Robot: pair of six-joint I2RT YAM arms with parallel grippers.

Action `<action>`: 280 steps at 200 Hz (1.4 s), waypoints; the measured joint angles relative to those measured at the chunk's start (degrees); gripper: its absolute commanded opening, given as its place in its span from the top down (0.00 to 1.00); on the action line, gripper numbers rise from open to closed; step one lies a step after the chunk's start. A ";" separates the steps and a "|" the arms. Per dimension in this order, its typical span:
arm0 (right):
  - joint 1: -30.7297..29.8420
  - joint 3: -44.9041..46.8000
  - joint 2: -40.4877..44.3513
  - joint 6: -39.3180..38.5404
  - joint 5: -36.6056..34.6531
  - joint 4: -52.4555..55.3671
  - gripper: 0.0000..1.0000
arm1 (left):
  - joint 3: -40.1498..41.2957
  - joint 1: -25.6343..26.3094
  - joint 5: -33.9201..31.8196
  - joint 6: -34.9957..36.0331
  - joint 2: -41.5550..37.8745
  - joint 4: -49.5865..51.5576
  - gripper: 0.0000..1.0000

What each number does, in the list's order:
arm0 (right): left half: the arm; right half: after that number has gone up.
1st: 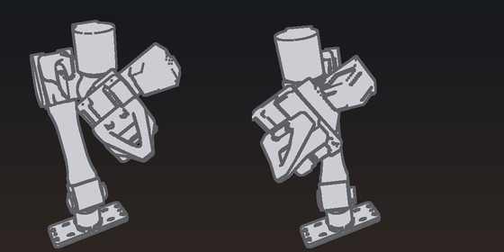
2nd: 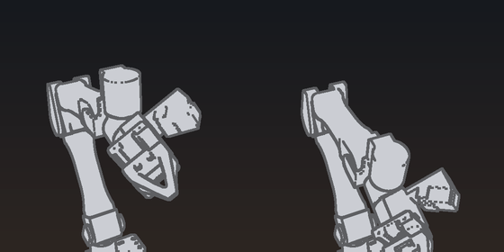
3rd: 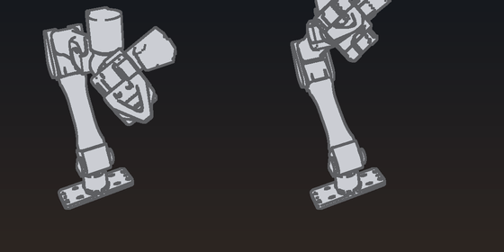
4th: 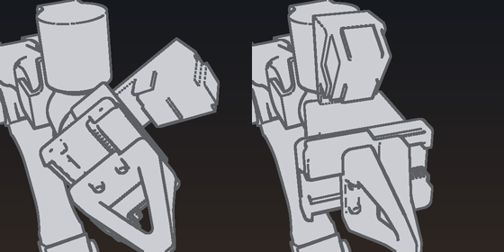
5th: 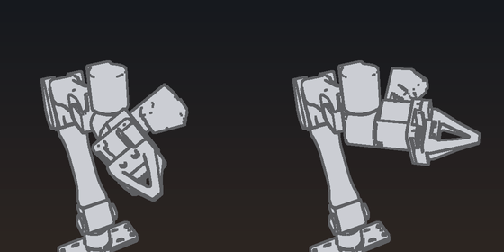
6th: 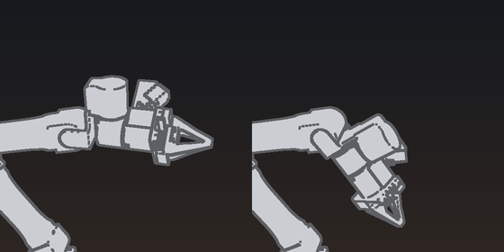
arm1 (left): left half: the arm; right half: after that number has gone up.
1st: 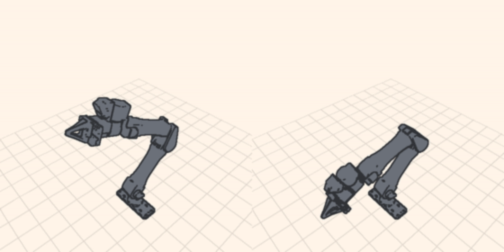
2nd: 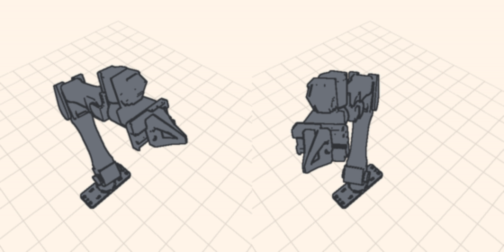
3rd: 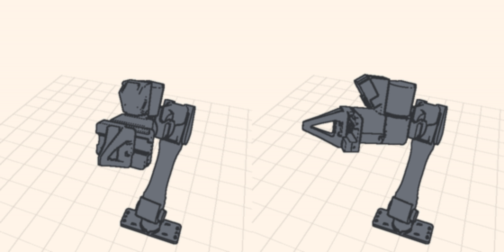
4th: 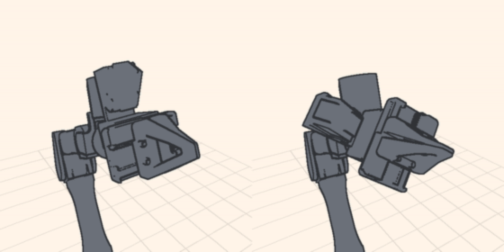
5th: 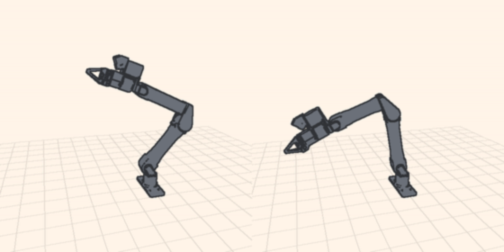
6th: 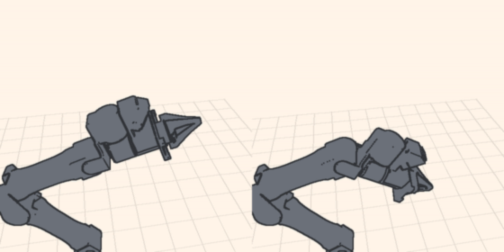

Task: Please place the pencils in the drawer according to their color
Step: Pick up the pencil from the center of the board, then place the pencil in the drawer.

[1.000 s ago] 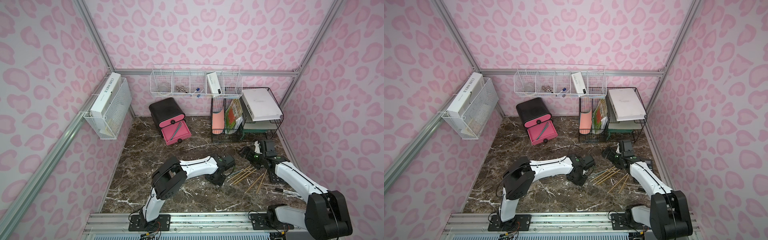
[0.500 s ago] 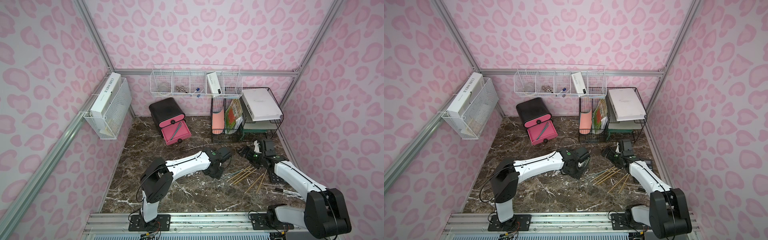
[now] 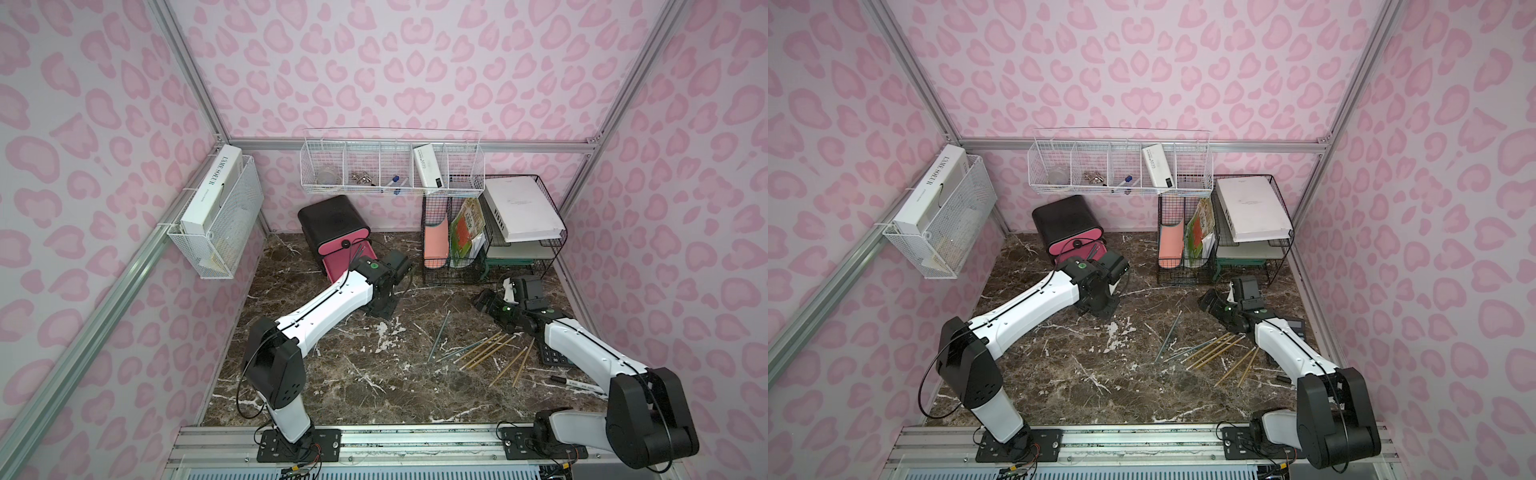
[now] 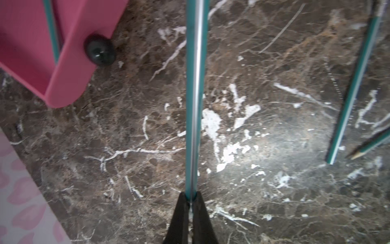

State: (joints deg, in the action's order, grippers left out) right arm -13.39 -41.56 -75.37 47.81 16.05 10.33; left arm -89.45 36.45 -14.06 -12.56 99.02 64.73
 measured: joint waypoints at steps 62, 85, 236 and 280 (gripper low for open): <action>-3.17 -1.79 -3.48 0.72 0.04 -2.19 0.01 | -5.16 -10.14 -1.49 8.94 3.63 5.29 1.00; -4.31 -2.43 -4.55 1.46 0.04 -2.99 0.01 | -8.20 -13.09 -2.16 11.28 5.92 6.58 1.00; -6.86 -4.90 -8.22 1.60 0.70 -3.76 0.01 | -24.04 -18.69 -8.72 15.93 22.29 12.09 1.00; -6.95 -5.79 -8.63 1.16 0.68 -3.23 0.01 | -29.07 -19.45 -9.55 16.35 26.18 12.85 1.00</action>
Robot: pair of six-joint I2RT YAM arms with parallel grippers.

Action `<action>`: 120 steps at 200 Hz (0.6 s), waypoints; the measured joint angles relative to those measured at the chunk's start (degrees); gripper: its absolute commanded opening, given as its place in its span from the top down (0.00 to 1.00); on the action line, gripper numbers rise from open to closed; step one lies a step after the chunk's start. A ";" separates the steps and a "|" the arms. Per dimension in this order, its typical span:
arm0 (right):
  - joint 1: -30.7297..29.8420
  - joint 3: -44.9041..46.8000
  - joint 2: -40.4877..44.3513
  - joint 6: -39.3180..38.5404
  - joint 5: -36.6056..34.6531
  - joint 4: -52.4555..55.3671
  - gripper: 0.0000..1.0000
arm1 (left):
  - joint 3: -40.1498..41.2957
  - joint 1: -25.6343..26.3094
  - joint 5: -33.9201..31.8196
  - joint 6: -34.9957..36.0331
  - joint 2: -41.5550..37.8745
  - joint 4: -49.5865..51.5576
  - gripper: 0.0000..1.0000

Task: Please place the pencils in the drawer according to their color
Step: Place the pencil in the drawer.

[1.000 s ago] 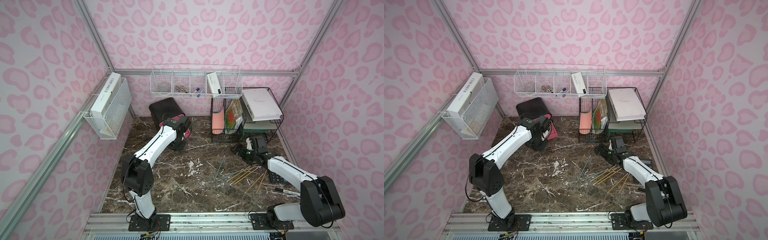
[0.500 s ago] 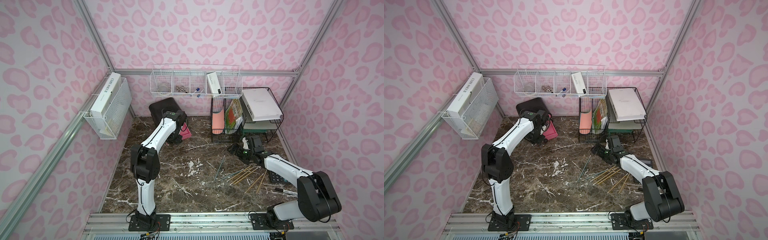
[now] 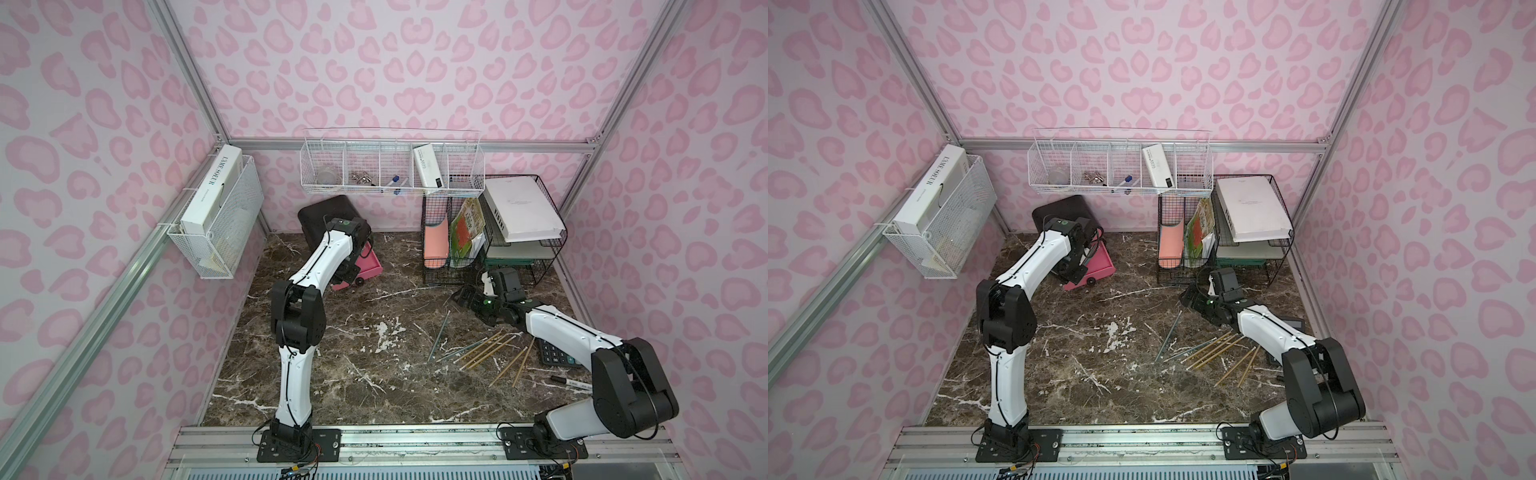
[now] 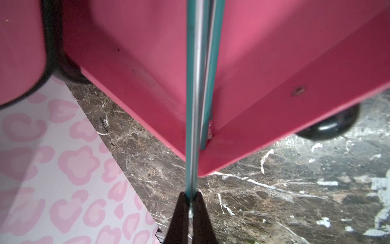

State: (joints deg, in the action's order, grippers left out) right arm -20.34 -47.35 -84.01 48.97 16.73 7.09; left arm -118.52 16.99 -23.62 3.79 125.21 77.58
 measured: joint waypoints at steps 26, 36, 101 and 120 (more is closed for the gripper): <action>-0.07 -0.42 0.00 -0.46 0.00 0.72 0.01 | -3.06 -0.07 0.00 0.46 2.40 0.48 1.00; -0.07 -0.42 0.07 -0.68 0.00 0.79 0.01 | -3.80 -0.13 0.00 0.50 3.15 0.70 1.00; -0.33 -0.42 0.31 -0.79 -0.02 1.62 0.01 | -6.82 -0.66 -0.92 0.61 6.19 1.53 0.89; -0.55 -0.42 0.31 -0.79 -0.04 1.62 0.01 | -7.56 -0.66 -1.29 0.59 6.38 1.73 0.72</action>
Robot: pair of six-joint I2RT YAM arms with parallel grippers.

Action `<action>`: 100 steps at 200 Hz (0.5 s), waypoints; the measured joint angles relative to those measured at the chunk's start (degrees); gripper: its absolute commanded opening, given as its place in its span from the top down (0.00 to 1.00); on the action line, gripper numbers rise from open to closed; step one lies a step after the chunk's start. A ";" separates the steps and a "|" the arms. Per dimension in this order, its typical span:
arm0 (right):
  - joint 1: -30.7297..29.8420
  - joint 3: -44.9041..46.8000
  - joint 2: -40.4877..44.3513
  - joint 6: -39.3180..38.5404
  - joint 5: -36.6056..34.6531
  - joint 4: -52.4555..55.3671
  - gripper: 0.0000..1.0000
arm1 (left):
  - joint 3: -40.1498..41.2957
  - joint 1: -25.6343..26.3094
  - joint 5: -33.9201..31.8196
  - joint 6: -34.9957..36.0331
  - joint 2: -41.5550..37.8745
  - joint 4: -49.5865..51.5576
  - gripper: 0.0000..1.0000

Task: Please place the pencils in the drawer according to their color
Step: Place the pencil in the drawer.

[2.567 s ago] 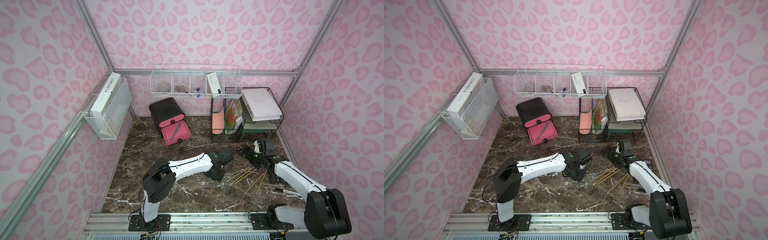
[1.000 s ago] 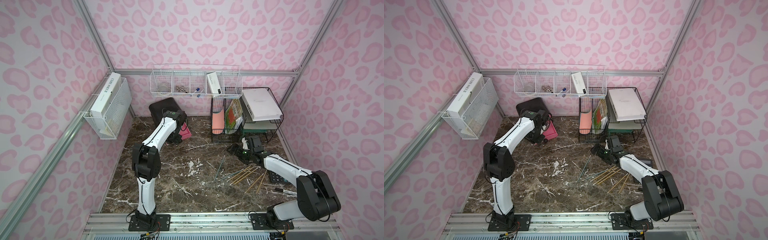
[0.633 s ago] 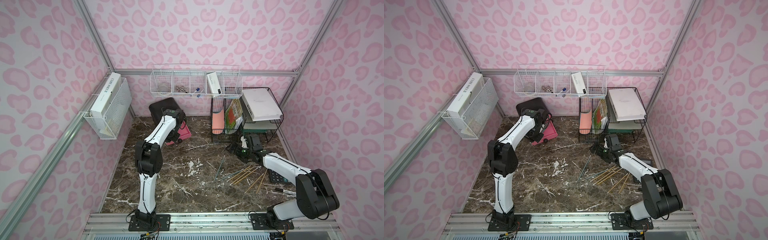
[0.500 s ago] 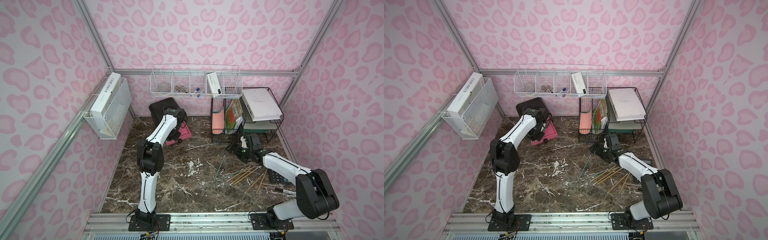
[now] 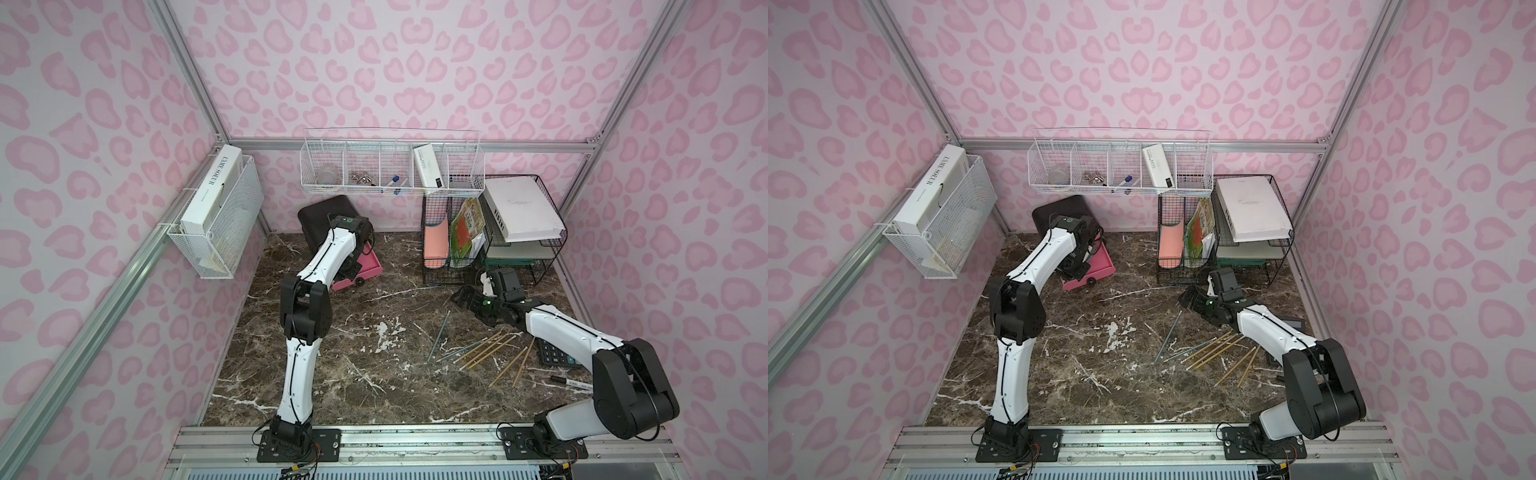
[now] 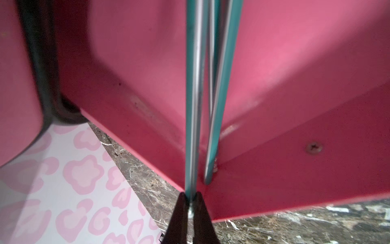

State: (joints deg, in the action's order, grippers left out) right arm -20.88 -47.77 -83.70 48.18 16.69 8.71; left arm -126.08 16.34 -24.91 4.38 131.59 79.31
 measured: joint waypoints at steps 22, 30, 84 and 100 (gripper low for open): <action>-0.09 0.00 0.00 0.02 0.00 0.00 0.01 | -0.33 0.00 -0.17 -0.17 -0.24 -0.11 0.57; -0.11 0.00 0.00 0.02 0.00 0.02 0.01 | -0.33 0.00 -0.15 -0.20 -0.55 -0.09 0.53; -0.48 -0.37 0.00 0.02 -0.20 0.17 0.01 | -0.46 0.00 1.73 -1.27 -4.94 -1.25 0.45; -0.57 -0.70 0.00 0.02 -0.22 0.20 0.01 | -0.63 0.02 2.51 -1.53 -6.10 -1.53 0.44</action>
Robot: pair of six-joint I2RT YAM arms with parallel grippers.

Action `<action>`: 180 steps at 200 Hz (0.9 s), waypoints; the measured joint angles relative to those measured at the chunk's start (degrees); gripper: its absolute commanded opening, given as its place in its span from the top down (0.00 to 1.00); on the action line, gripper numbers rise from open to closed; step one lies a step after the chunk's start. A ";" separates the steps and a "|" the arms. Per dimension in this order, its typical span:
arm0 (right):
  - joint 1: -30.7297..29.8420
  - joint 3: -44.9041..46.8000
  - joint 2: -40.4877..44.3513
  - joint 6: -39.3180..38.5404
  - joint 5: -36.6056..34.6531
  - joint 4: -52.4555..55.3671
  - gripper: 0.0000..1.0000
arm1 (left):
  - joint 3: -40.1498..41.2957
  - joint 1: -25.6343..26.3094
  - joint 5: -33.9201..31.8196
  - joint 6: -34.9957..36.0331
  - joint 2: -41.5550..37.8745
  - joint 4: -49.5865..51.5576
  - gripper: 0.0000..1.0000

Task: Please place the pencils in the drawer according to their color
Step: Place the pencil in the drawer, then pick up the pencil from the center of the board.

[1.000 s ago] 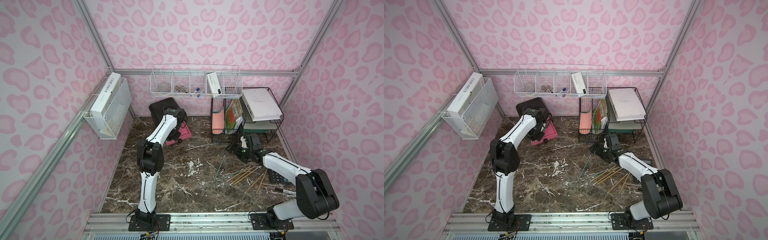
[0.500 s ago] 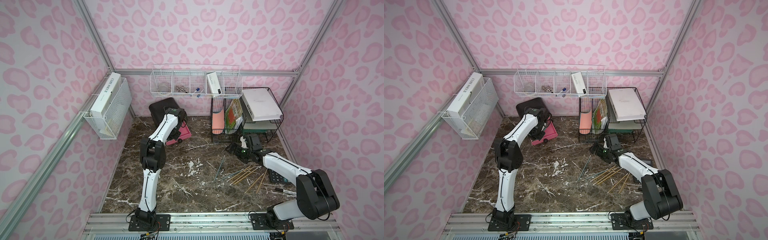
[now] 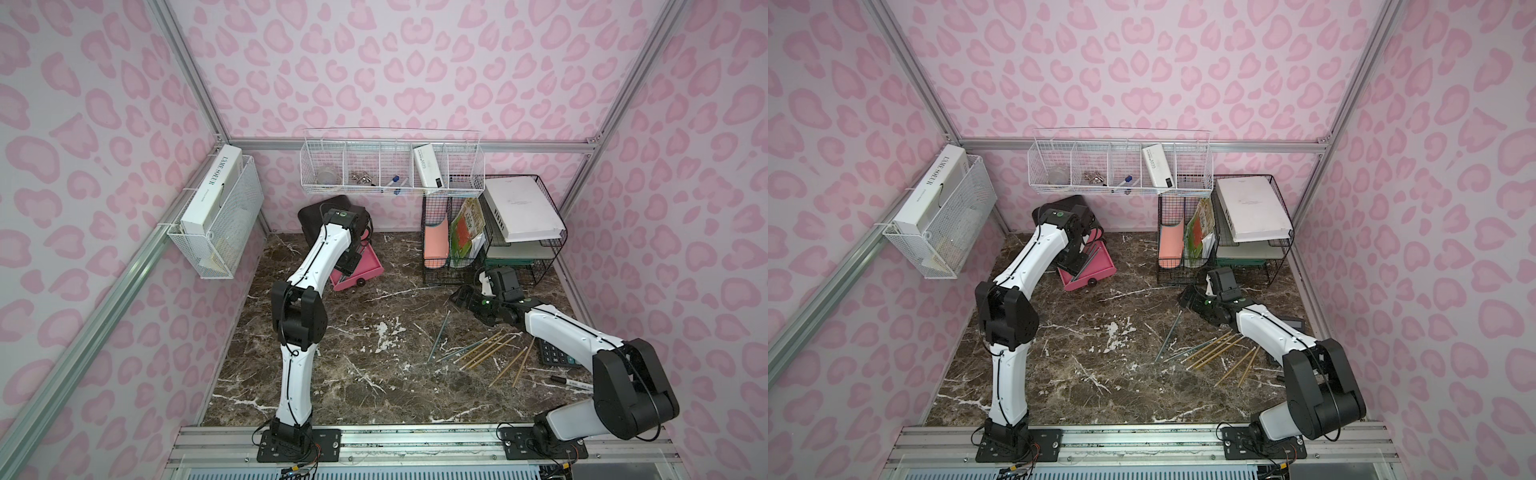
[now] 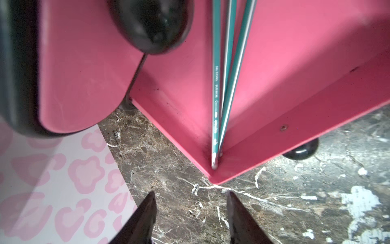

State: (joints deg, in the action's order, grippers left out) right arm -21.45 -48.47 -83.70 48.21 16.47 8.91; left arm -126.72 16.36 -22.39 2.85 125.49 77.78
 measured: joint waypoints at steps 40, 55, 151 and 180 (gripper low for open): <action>-0.55 -0.24 -0.13 0.02 -0.42 0.02 0.01 | 0.22 0.00 0.87 -1.20 -1.11 -1.05 0.44; -0.61 -0.24 -0.20 0.04 -0.46 0.02 0.01 | 1.53 0.04 1.31 -1.51 -2.12 -1.70 0.43; 0.70 0.68 1.57 0.00 -2.38 0.39 0.00 | 20.83 9.05 11.56 -11.80 -18.78 -12.20 0.32; 4.31 2.62 3.61 -0.24 -2.97 1.38 0.00 | 27.67 15.87 15.10 -17.31 -20.61 -17.09 0.31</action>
State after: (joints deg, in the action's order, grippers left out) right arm -17.15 -45.84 -80.09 47.97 13.50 10.28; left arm -99.04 32.23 -7.29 -14.46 104.88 60.69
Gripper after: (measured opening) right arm 0.996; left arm 0.680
